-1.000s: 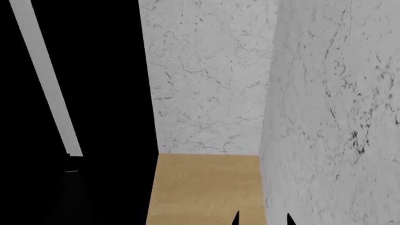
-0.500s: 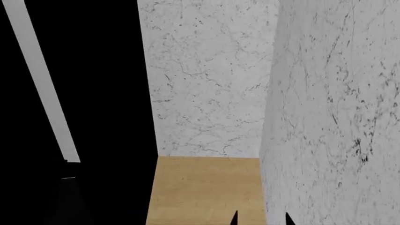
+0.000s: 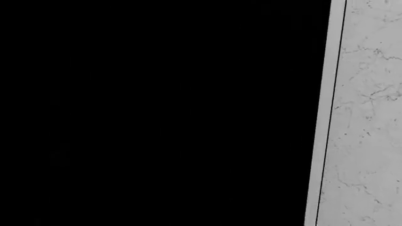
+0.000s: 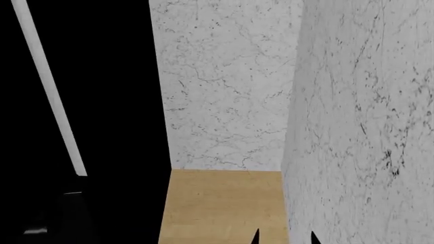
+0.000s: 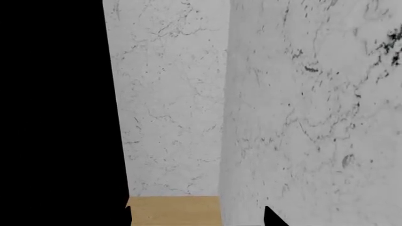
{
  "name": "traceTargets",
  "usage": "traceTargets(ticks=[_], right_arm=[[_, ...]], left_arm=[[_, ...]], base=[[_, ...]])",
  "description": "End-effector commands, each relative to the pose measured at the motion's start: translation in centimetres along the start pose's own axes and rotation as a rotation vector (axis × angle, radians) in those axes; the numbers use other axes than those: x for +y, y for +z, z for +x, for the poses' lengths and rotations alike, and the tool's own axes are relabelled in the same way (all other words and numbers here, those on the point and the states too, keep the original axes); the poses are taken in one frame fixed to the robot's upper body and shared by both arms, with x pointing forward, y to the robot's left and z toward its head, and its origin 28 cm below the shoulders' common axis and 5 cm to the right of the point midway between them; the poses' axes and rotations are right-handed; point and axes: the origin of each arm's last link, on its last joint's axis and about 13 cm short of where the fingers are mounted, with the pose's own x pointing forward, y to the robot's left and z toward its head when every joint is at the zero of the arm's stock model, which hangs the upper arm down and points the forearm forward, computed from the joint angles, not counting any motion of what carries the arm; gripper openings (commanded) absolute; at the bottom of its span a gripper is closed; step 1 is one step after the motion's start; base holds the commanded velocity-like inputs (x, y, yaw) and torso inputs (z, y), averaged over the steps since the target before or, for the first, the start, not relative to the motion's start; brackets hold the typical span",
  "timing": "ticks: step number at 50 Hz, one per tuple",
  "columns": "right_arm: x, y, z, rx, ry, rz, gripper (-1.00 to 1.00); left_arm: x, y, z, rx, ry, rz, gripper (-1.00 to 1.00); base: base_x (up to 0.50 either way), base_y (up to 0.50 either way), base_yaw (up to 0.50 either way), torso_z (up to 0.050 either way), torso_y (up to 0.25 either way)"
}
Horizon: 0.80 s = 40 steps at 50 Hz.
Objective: Close the fridge door
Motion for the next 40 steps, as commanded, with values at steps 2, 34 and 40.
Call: traceTargets(ticks=[2, 34, 40], right_arm=[[-0.2, -0.2, -0.2, -0.002, -0.003, 0.007, 1.0], [-0.3, -0.3, -0.8, -0.014, 0.008, 0.018, 1.0], [-0.3, -0.3, -0.8, -0.014, 0.003, 0.021, 1.0]], left_arm=[[3.4, 4.4, 4.0, -0.116, 0.223, 0.071, 1.0], [-0.9, 16.9, 13.1, -0.312, 0.334, 0.101, 1.0], [-0.9, 17.3, 12.8, -0.327, 0.334, 0.077, 1.0]], base=[[0.0, 0.0, 0.0, 0.0, 0.0], [0.0, 0.0, 0.0, 0.0, -0.002], [0.0, 0.0, 0.0, 0.03, -0.157]])
